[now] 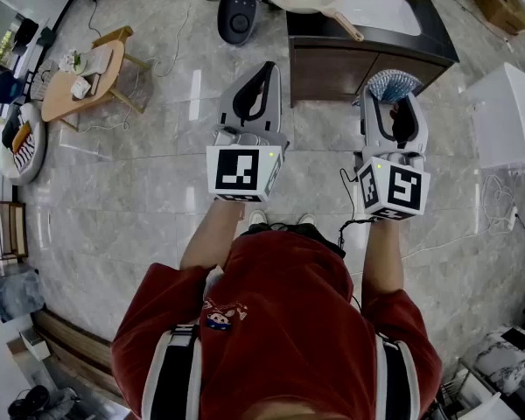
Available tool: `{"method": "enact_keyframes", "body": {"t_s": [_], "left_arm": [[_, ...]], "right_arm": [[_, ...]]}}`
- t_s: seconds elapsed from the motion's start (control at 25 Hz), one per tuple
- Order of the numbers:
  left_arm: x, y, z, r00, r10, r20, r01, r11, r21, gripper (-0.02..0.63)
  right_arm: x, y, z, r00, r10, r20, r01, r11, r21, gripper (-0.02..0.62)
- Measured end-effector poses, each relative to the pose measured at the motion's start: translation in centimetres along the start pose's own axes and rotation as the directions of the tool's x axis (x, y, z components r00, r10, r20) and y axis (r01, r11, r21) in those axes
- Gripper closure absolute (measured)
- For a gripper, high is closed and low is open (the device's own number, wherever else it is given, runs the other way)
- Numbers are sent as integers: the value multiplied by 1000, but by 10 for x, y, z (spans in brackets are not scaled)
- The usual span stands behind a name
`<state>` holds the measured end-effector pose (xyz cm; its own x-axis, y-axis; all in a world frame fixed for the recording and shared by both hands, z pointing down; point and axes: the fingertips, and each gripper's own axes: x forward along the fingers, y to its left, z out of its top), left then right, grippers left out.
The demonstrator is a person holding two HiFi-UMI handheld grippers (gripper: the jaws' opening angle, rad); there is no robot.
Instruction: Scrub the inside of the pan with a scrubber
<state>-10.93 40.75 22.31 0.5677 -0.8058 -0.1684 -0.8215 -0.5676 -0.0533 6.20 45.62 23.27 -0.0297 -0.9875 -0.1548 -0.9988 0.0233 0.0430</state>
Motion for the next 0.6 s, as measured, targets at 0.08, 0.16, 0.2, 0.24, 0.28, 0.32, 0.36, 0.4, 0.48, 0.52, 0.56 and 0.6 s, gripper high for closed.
{"method": "enact_keyframes", "body": {"t_s": [0.08,0.16,0.2,0.24,0.28,0.32,0.36,0.4,0.48,0.52,0.56,0.6], "left_arm": [[3,-12,-1,1000,1,-6,-1,1000,1,600],[8,-24,-1,1000,-2,-11,2,1000,7,600],[10,-31,-1,1000,-4,-12,4,1000,11,600],[13,-37,-1,1000,-6,-14,6,1000,15,600],[15,-43,-2,1000,-7,-16,7,1000,17,600],[17,-49,-3,1000,-6,-17,7,1000,16,600],[19,-54,-4,1000,-6,-19,6,1000,15,600],[20,-60,-5,1000,-6,-21,7,1000,15,601],[23,-70,-7,1000,-7,-29,8,1000,21,600],[23,-75,-8,999,-5,-35,6,1000,24,600],[23,-78,-10,999,-2,-41,3,1000,26,600],[22,-81,-12,999,0,-46,1,1000,30,600]], "right_arm": [[-5,-13,-1,1000,-7,0,7,1000,4,356],[-9,-25,-2,1000,-13,-1,13,1000,7,356],[-10,-31,-3,1000,-14,-1,14,1000,9,356],[-12,-37,-4,1000,-14,0,14,1000,10,356],[-13,-42,-5,1000,-14,0,14,1000,10,356],[-14,-46,-6,1000,-13,1,13,1000,11,356],[-16,-51,-7,1000,-12,2,12,1000,14,356],[-17,-55,-9,1000,-9,2,9,1000,20,354],[-21,-65,-12,1000,-3,3,3,999,36,348],[-23,-69,-14,1000,0,3,0,999,45,347],[-25,-72,-16,1000,4,0,-4,999,52,347],[-27,-74,-19,1000,9,-3,-9,998,58,347]]}}
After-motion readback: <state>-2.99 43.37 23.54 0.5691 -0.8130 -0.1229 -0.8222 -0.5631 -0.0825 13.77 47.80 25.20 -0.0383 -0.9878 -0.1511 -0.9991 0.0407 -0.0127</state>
